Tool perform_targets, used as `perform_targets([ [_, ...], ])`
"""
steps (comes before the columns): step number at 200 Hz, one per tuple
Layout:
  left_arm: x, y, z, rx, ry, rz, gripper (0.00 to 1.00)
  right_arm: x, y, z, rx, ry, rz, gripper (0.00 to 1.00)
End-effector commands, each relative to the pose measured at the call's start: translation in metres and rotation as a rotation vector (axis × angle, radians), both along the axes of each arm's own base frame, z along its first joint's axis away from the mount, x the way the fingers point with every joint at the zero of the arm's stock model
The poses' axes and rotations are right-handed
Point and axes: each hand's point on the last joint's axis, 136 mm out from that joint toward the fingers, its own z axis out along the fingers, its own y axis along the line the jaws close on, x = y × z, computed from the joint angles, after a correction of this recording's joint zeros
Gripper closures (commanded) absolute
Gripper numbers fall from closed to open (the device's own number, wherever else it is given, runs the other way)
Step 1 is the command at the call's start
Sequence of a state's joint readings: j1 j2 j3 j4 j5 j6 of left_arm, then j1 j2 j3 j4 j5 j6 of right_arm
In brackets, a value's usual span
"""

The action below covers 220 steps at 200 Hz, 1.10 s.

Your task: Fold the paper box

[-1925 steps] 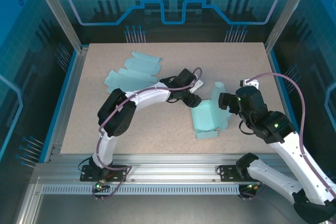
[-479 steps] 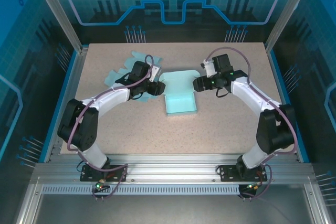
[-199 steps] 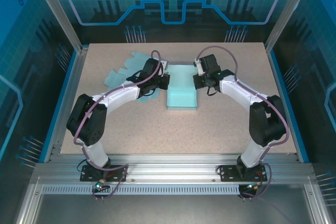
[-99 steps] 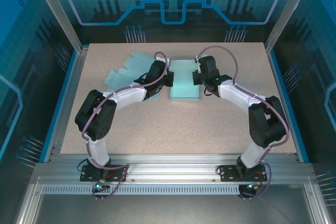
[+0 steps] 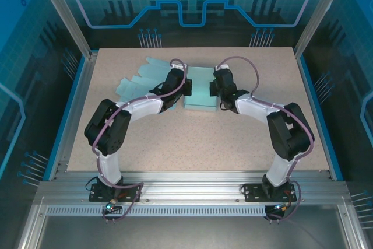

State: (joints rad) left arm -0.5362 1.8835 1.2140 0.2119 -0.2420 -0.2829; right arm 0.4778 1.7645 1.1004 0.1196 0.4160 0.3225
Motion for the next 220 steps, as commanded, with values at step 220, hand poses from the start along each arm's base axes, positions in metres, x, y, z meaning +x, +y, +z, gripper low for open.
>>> perform_targets([
  [220, -0.076, -0.029, -0.058, -0.078, 0.14, -0.128, 1.0, -0.063, 0.076, -0.052, 0.068, 0.025, 0.208, 1.0],
])
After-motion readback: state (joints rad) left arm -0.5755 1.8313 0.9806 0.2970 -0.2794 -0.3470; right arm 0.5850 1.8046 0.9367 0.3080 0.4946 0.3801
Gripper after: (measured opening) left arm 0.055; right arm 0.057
